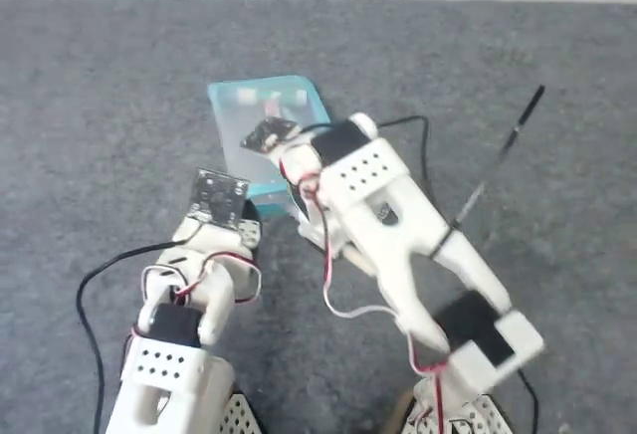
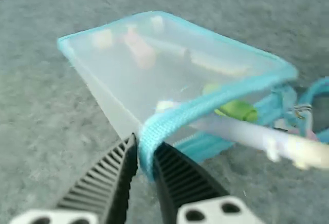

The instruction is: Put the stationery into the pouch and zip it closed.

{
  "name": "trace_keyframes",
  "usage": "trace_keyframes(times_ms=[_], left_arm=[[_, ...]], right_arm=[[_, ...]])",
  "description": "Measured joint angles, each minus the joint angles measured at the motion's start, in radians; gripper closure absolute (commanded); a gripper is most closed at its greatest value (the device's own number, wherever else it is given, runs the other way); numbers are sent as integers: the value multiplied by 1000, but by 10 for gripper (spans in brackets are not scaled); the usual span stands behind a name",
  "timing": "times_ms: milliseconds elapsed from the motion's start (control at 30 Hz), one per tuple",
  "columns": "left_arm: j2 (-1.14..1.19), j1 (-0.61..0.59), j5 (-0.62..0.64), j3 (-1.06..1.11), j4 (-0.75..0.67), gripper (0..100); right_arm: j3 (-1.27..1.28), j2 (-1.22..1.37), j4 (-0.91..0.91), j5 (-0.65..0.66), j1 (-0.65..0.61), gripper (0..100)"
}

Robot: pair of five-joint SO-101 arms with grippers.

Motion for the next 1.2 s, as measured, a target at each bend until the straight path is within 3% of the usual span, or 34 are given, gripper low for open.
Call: trace_keyframes(times_ms=[367,533,767,1033,1200], left_arm=[[0,92,-52,18,0,988],[0,92,-52,18,0,988],[0,91,-52,18,-2,988],[0,91,-52,17,-8,988],[-2,91,-52,15,-3,988]], right_arm=[[-368,233,8,-164,-2,988],[-425,285,11,-173,-2,972],[-529,327,12,-176,-11,784],[-543,319,14,-178,-25,782],[-532,184,12,-127,0,791]])
